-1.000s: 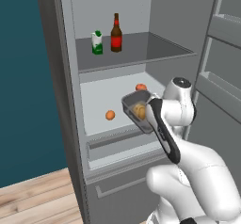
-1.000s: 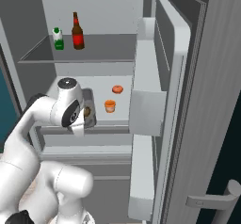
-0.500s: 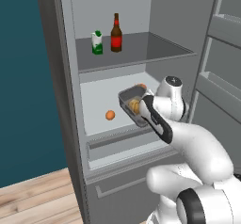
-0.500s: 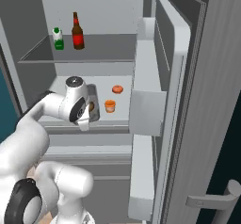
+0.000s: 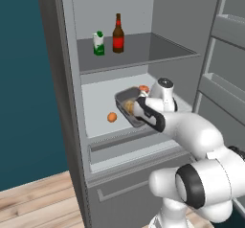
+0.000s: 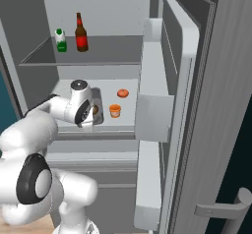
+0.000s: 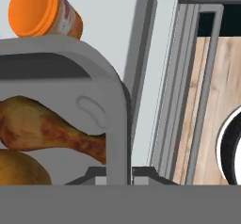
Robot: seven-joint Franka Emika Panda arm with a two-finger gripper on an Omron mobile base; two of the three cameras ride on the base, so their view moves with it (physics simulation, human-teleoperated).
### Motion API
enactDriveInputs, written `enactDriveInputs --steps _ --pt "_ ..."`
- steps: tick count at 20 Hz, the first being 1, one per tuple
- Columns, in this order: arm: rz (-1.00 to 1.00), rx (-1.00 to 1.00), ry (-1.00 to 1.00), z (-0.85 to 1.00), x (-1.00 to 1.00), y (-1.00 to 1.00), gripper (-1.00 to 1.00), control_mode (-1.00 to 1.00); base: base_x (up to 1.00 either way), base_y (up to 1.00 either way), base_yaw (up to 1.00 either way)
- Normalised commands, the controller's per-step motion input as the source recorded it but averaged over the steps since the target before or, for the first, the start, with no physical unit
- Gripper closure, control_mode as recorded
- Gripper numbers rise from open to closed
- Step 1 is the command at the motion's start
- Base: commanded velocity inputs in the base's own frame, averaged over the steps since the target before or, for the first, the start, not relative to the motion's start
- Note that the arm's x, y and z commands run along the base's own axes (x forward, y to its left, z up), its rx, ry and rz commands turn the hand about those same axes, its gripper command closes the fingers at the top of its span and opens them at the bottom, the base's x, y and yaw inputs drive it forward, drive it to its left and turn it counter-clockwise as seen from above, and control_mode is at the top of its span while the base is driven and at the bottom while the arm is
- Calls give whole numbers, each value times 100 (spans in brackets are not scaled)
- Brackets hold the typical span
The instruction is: Place the tupperware on the second highest shelf of the fridge. Make space for the tupperware among the existing items by rearranging them on the shelves if needed. Close the fridge door when finished.
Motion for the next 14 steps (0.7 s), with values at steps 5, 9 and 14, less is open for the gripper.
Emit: enactDriveInputs --steps 5,9,14 --pt "-5 1 -1 -16 39 12 100 -100 0 0 0" --pt "-3 0 0 -16 47 23 100 -100 0 0 0" --pt "-5 1 0 -1 54 6 100 -100 0 0 0"
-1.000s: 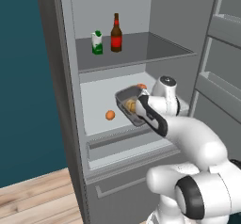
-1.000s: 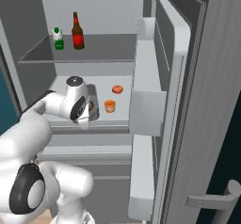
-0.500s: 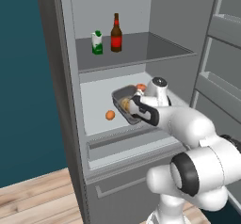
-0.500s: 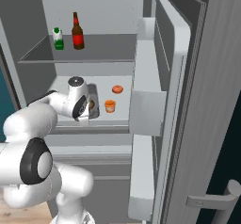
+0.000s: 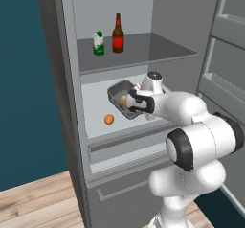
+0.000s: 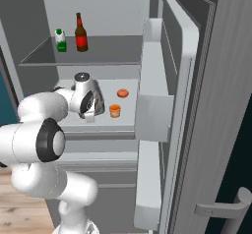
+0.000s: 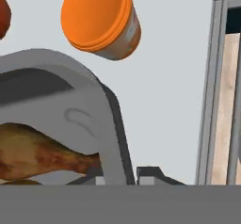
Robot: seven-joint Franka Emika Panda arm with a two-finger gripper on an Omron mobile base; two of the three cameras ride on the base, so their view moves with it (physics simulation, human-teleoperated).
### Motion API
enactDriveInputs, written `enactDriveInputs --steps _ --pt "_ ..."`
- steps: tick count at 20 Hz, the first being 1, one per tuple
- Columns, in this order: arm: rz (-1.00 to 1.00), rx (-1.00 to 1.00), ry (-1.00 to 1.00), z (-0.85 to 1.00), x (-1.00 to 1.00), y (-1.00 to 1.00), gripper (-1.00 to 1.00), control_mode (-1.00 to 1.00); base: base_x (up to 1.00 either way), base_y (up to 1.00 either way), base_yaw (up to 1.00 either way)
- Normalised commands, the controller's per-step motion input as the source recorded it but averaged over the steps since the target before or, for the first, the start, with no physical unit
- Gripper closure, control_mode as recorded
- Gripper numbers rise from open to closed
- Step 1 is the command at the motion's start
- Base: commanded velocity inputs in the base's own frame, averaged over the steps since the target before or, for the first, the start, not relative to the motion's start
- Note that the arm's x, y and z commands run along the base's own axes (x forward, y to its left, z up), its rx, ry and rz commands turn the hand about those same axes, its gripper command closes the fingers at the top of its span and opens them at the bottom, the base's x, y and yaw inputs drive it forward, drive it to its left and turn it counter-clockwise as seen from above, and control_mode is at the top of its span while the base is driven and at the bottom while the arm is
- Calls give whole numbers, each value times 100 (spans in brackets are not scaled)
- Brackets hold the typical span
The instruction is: Place the tupperware on the second highest shelf of the fridge. Make space for the tupperware among the existing items by rearranging them on the shelves if needed. Close the fridge door when finished.
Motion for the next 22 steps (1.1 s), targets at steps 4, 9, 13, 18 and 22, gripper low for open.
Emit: enactDriveInputs --steps 4,9,13,18,22 --pt "-7 0 -1 -8 36 2 -100 -100 0 0 0" --pt "-3 0 -7 -6 7 24 -100 -100 0 0 0" --pt "0 0 -21 0 -24 7 -100 -100 0 0 0" --pt "0 0 -30 2 -98 -6 -100 -100 0 0 0" --pt "0 0 -24 67 -100 -22 -100 -100 0 0 0"
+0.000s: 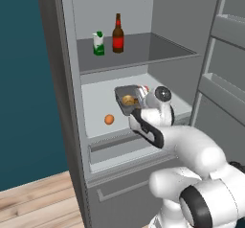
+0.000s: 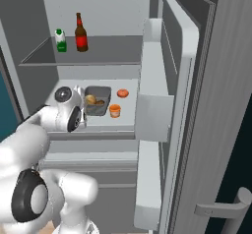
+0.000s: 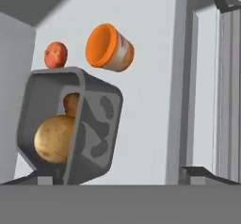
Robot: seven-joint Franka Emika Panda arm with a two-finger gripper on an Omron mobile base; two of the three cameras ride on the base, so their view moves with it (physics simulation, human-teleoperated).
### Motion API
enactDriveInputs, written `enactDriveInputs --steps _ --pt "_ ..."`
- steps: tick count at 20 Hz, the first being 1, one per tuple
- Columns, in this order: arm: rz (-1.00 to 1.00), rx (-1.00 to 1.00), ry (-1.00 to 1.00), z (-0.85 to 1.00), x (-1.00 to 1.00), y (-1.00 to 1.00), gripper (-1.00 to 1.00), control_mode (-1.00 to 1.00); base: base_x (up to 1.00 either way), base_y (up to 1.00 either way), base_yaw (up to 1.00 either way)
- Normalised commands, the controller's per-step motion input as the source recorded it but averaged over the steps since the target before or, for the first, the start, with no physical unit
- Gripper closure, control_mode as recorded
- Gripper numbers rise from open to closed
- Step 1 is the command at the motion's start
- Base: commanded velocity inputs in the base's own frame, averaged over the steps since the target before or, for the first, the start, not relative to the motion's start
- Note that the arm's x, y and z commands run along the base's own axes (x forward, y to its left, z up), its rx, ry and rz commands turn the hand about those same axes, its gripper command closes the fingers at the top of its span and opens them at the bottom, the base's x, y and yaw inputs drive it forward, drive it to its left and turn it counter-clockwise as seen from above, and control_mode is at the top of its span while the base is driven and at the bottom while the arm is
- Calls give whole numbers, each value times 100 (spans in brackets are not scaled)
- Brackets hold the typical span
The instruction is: Place the tupperware on the second highest shelf of the fridge. Make space for the tupperware among the existing items by rearranging them on the shelves if needed. Close the fridge door when finished.
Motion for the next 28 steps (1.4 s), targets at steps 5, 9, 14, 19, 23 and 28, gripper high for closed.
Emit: enactDriveInputs --steps 5,9,14,19,23,28 --pt "3 0 -6 100 -100 -20 -100 -100 0 0 0" --pt "13 -10 2 93 -100 -17 -100 -100 0 0 0" --pt "20 -19 11 51 -96 -4 -100 -100 0 0 0" --pt "13 -29 10 29 -27 -3 -100 -100 0 0 0" --pt "19 -32 0 2 -19 -20 -100 -100 0 0 0" --pt "24 -17 -1 0 -43 -48 -100 -100 0 0 0"
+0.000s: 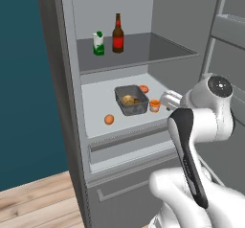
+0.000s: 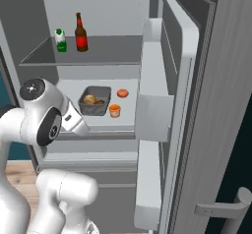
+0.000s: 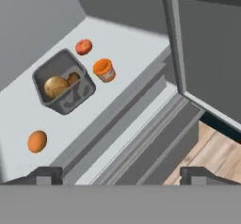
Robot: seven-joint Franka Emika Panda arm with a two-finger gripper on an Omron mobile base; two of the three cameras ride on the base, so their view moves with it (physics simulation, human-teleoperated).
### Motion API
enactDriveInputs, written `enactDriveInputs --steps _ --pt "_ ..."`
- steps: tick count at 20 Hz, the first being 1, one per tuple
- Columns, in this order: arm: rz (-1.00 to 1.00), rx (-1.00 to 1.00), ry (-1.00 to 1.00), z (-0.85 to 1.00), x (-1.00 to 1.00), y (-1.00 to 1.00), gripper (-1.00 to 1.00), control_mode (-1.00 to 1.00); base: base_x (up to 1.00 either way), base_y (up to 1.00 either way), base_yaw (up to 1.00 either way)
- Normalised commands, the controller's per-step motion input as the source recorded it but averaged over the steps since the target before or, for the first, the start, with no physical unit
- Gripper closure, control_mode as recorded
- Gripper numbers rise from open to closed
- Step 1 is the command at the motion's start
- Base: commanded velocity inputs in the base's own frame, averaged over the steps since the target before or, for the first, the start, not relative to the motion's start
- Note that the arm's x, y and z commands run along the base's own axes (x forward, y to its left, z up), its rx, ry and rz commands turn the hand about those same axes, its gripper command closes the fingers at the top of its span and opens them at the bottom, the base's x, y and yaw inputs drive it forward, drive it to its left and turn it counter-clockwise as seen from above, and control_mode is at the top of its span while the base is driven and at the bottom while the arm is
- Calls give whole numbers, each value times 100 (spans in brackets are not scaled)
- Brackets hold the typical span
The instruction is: Place the tupperware on the second highest shelf of the fridge. Make space for the tupperware among the existing items by rearranging them on the shelves if needed. Close the fridge door when finished.
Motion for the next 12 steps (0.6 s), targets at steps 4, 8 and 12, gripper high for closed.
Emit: enactDriveInputs --steps 4,8,12 --pt "19 -10 -3 -3 -48 -27 -100 -100 0 0 0" --pt "7 -8 -1 -2 -22 0 -100 100 -31 1 7" --pt "0 0 0 0 0 0 -100 100 -79 5 12"
